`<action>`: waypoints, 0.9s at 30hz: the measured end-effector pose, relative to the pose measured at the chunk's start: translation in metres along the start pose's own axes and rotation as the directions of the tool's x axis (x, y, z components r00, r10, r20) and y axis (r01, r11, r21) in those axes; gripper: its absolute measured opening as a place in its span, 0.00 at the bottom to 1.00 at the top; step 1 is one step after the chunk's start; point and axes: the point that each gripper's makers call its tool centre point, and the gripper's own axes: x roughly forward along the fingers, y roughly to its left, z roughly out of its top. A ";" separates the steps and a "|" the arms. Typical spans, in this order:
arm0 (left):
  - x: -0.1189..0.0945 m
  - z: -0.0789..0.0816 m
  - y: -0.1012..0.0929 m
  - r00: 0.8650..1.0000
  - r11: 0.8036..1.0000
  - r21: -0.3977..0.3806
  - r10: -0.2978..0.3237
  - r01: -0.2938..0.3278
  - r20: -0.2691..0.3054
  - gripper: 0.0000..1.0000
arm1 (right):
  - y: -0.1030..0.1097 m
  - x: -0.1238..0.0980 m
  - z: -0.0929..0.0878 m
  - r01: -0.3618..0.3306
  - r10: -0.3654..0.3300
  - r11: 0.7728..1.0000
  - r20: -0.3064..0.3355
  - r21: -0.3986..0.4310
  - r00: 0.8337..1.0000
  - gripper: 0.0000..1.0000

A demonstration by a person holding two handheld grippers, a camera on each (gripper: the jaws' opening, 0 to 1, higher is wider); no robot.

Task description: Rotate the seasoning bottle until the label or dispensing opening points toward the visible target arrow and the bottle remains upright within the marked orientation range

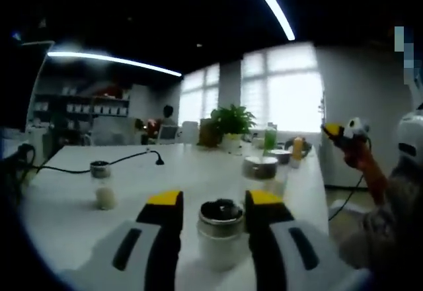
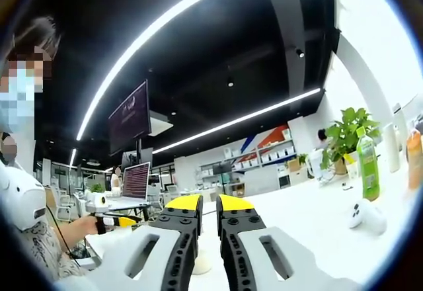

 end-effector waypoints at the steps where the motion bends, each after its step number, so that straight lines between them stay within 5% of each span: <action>1: 0.000 0.002 0.001 0.999 1.000 -0.001 0.019 -0.019 0.026 0.40 | 0.000 0.000 0.000 0.000 0.000 1.000 0.000 0.001 1.000 0.07; 7: 0.002 -0.005 0.008 0.995 0.996 0.014 0.093 -0.094 0.037 0.40 | 0.000 0.000 0.001 0.001 -0.001 1.000 0.004 0.003 1.000 0.07; 27: 0.011 -0.010 0.000 0.991 0.986 0.100 0.135 -0.136 0.008 0.34 | -0.004 -0.002 0.001 0.010 -0.010 1.000 0.004 0.003 1.000 0.07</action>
